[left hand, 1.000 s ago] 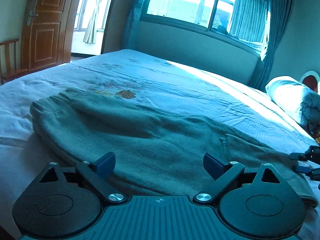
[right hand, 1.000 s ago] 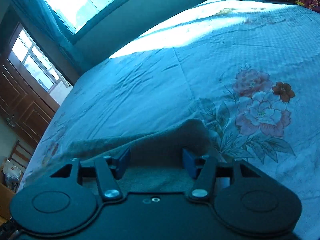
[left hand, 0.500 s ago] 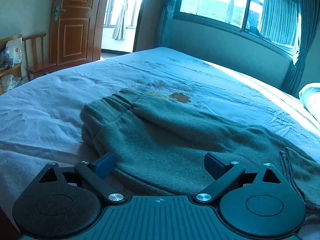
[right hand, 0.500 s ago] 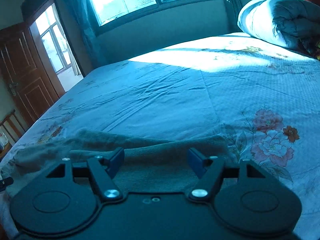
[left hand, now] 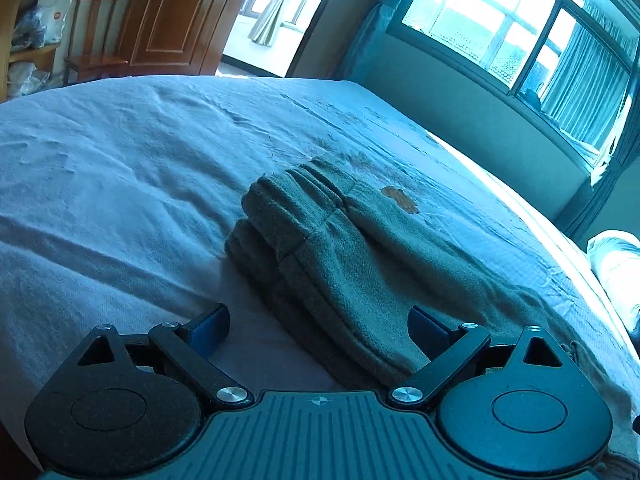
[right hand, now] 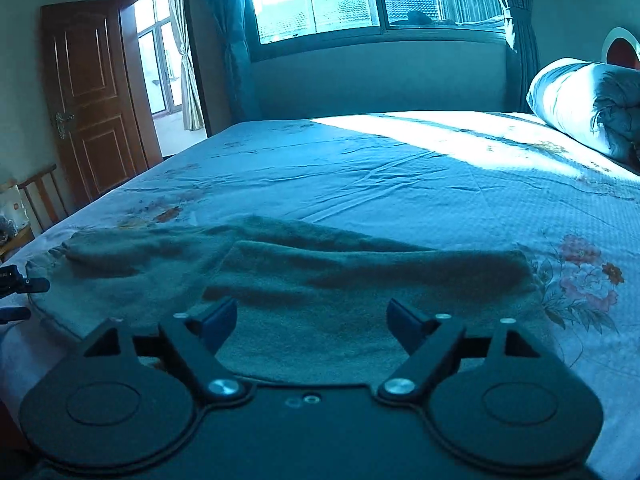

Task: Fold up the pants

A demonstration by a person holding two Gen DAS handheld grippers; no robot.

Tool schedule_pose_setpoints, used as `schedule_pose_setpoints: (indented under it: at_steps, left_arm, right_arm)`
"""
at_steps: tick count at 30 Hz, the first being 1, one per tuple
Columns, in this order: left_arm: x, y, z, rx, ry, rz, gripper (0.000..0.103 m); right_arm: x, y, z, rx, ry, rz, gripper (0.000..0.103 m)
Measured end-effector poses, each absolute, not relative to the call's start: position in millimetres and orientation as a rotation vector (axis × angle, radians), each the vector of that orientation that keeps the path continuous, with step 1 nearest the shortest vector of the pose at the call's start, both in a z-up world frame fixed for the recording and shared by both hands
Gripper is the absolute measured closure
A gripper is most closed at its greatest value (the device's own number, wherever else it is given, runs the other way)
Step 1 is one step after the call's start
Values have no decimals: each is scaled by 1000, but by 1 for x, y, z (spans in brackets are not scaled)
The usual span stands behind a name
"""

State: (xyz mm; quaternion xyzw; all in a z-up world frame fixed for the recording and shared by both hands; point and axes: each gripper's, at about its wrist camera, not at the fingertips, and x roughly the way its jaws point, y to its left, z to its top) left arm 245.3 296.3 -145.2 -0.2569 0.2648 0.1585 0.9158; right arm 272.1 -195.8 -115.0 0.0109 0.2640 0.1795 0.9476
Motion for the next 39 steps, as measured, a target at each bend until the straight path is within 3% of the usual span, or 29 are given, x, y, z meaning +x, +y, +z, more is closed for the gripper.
schedule_pose_setpoints:
  at_steps: [9,10,11,13,23,26,28,31,34,39]
  left_arm:
    - [291,342,-173,-685,504,190,8]
    - [293,343,-174,-693,500,195,16]
    - [294,344,-174,-687,514,221,59]
    - [289,348,-176,-730,501,187,63]
    - [292,326,-165,-583,515,199,65]
    - [289,324,-162,-571,524,199,65]
    - [291,322,-161,-560,526,201,64]
    - [285,318,-149,-553,504,211,65]
    - [282,297,-118,-480,435,187,65]
    - [298,229,-59,-333,367,76,65]
  right_arm:
    - [268,-179,-116,-7,551,331,26]
    - [269,-175,-117,-10,553,327,26]
    - [270,-170,-118,-14,557,326,26]
    - [269,-161,-118,-17,556,335,26]
    - [275,-122,-145,-117,656,340,23]
    - [262,-131,-128,-76,544,323,28]
    - [275,-128,-145,-117,669,322,26]
    - [278,-146,-139,-8,674,340,29]
    - [267,-190,-119,201,545,288,24]
    - [267,-257,-110,339,509,155,24]
